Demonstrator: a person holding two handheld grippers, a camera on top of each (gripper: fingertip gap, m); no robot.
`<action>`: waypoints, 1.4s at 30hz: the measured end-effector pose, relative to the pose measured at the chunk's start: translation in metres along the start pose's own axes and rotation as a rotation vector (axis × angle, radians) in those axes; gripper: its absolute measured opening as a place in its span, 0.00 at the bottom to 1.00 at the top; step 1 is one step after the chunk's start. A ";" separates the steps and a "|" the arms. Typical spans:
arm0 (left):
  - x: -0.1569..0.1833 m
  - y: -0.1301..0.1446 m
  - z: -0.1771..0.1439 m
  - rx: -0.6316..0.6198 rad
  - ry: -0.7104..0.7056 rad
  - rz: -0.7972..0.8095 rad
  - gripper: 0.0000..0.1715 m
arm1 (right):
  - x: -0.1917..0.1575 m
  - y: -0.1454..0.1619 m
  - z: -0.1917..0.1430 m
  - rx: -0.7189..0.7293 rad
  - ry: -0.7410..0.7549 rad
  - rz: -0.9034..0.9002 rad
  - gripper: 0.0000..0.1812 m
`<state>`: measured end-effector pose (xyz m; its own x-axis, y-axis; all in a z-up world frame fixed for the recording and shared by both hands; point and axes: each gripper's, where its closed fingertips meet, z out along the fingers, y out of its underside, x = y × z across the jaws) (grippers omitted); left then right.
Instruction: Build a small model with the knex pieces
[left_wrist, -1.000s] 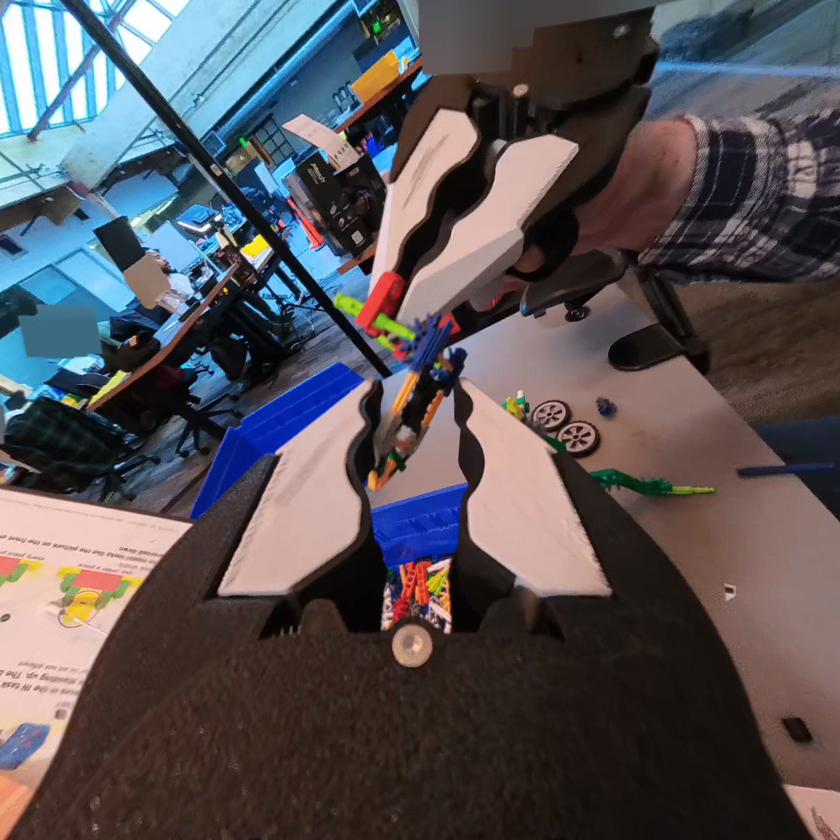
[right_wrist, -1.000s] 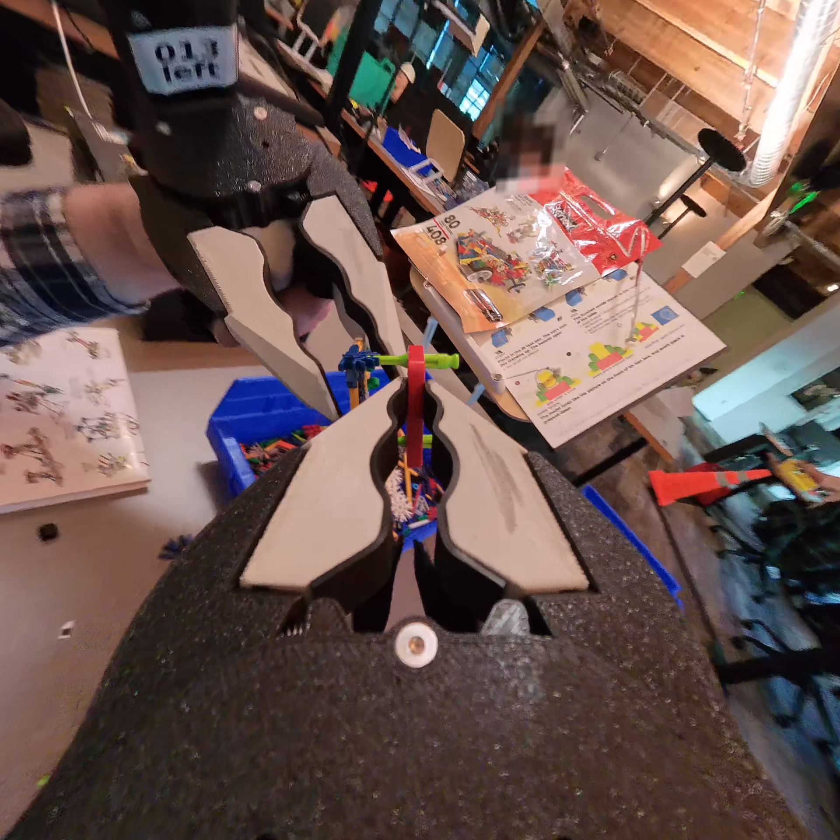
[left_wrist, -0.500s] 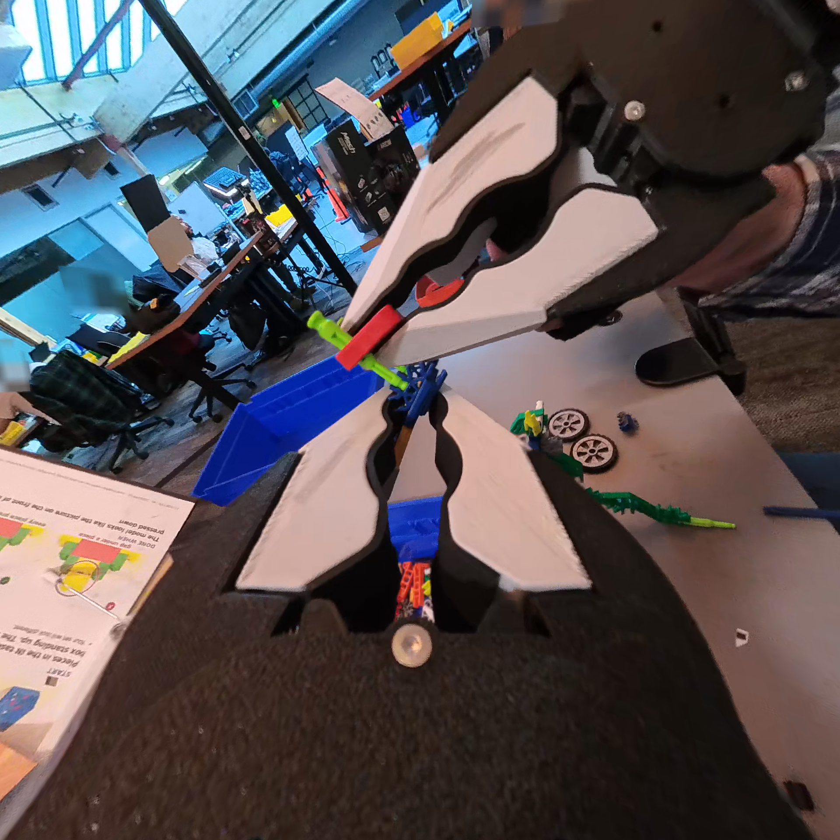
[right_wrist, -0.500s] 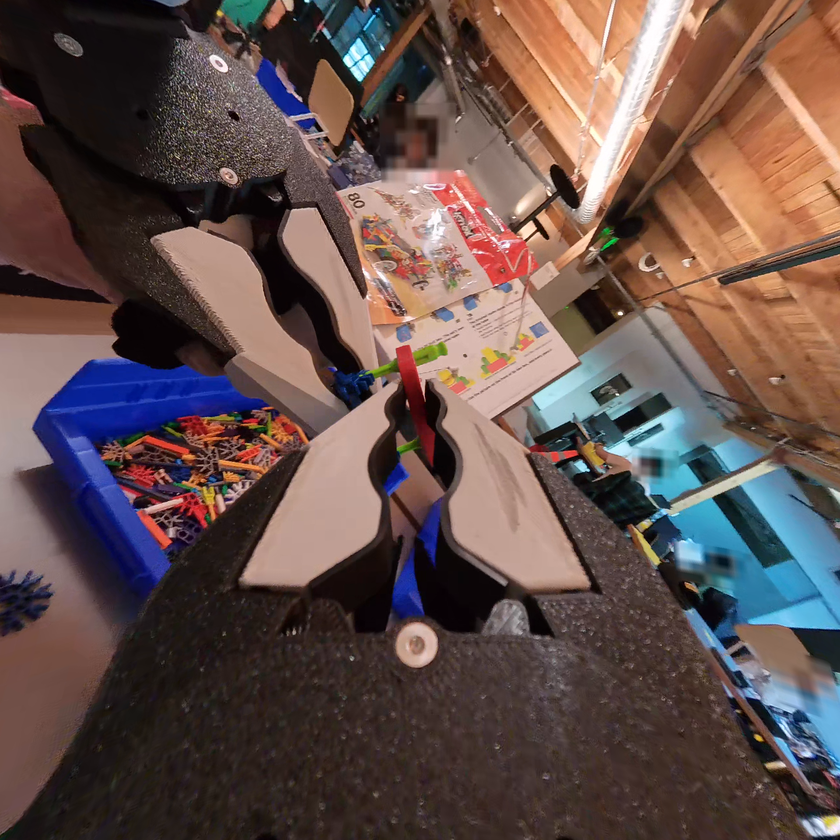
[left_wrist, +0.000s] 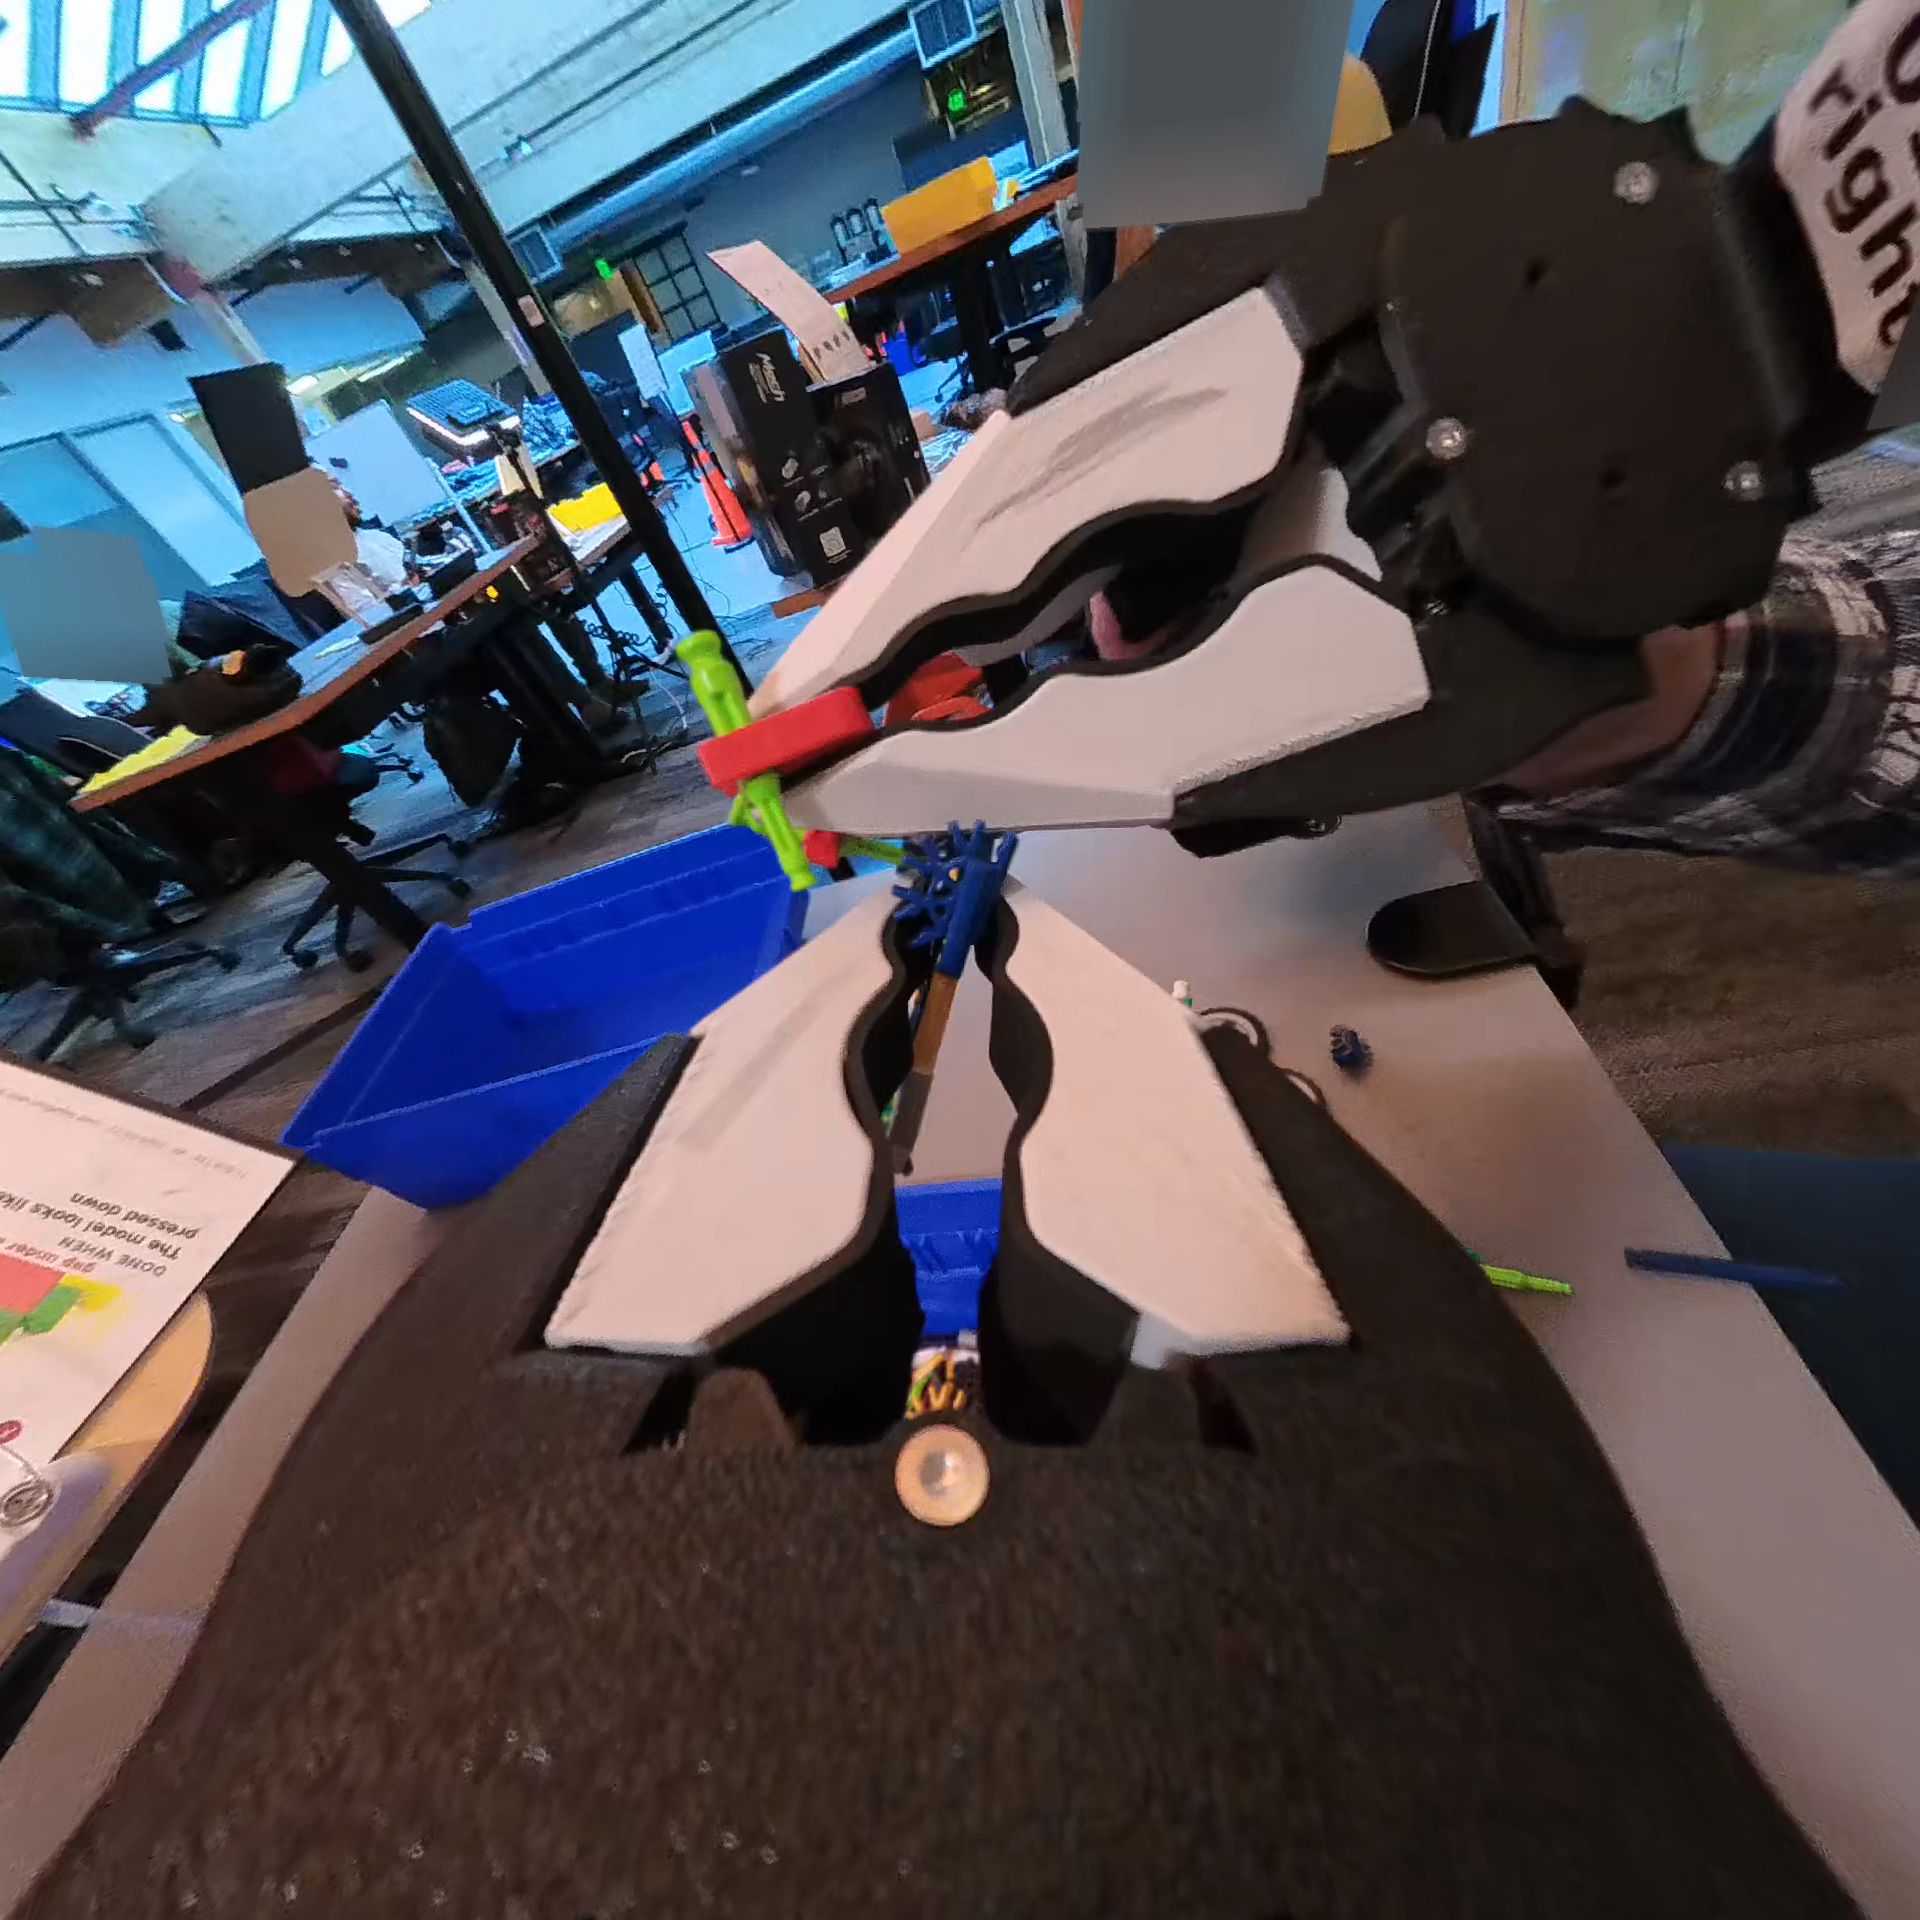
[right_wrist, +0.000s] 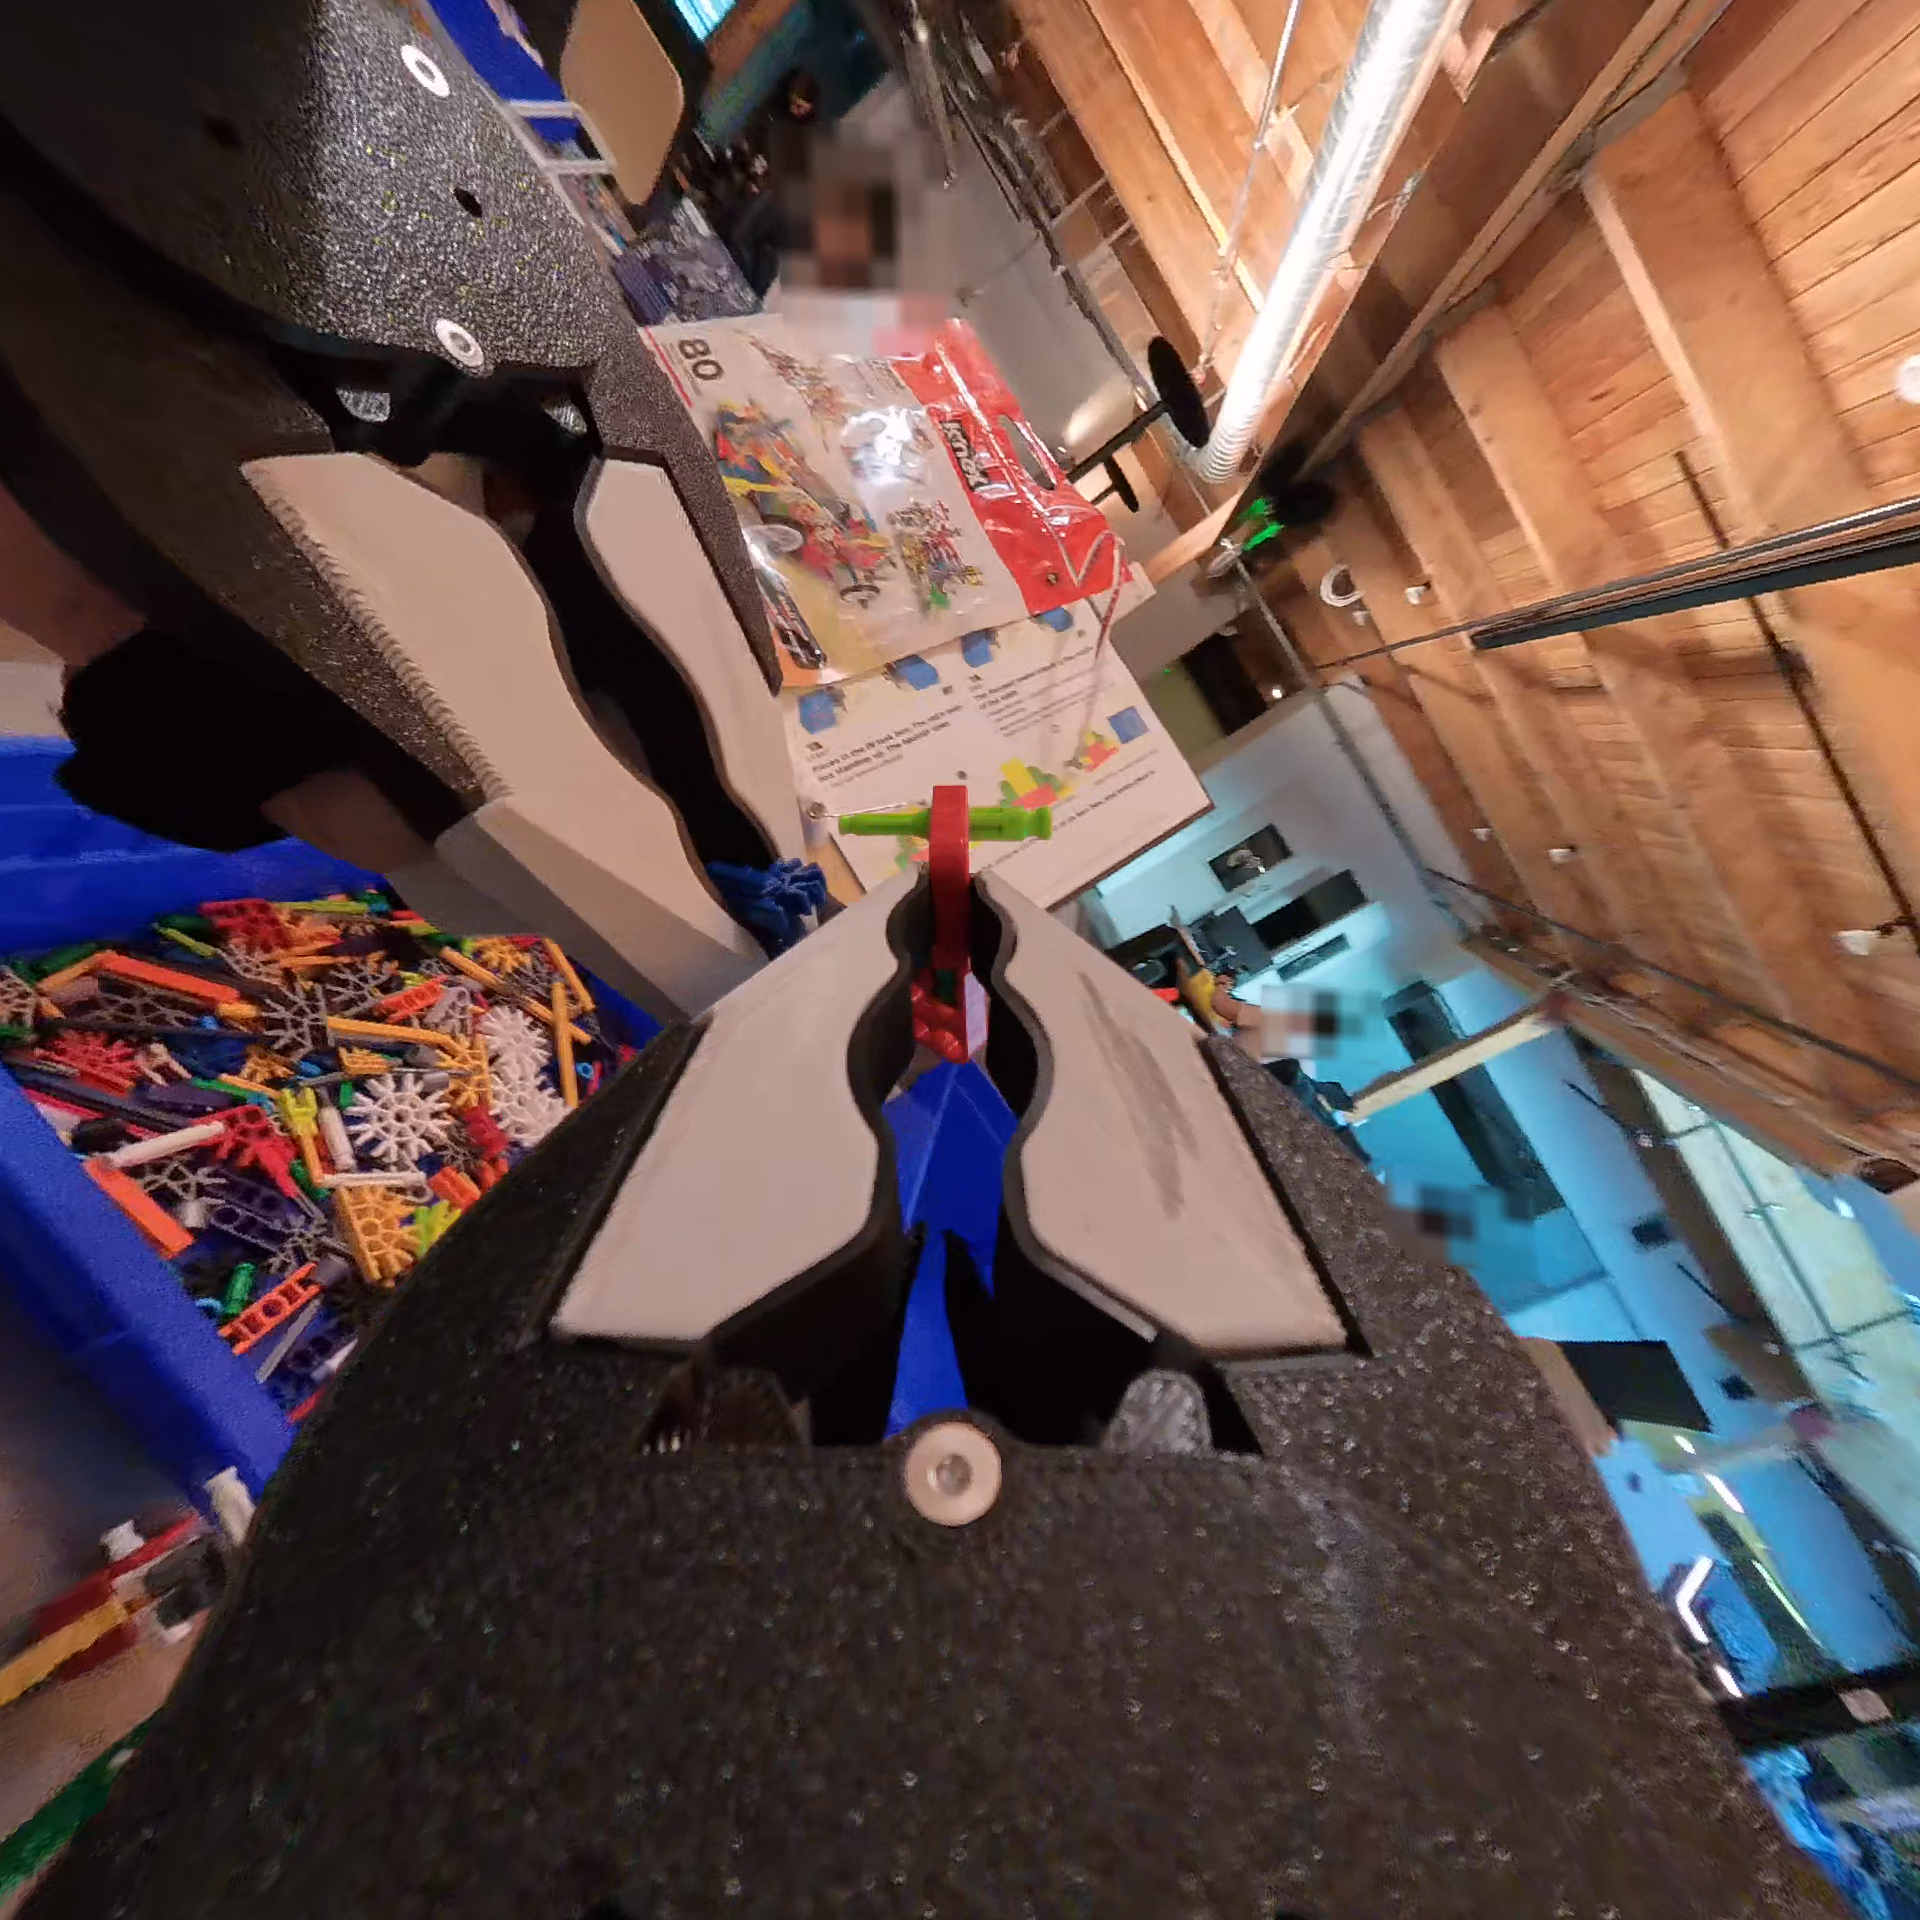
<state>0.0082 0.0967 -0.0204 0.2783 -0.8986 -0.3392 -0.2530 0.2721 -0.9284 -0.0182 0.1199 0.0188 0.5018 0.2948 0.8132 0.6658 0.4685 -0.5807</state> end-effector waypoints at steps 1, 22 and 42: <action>0.000 0.002 -0.001 -0.013 0.005 0.011 0.02 | -0.001 0.000 0.002 0.004 -0.017 0.017 0.01; 0.010 -0.020 -0.040 0.046 0.019 0.247 0.01 | 0.009 -0.023 -0.014 0.294 -0.447 0.950 0.02; 0.024 -0.056 -0.070 0.409 0.292 -0.017 0.01 | 0.010 -0.048 -0.035 0.465 -0.505 0.987 0.05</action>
<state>-0.0356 0.0358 0.0344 -0.0064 -0.9471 -0.3209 0.1499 0.3164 -0.9367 -0.0259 0.0711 0.0533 0.3408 0.9401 0.0091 -0.1987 0.0815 -0.9767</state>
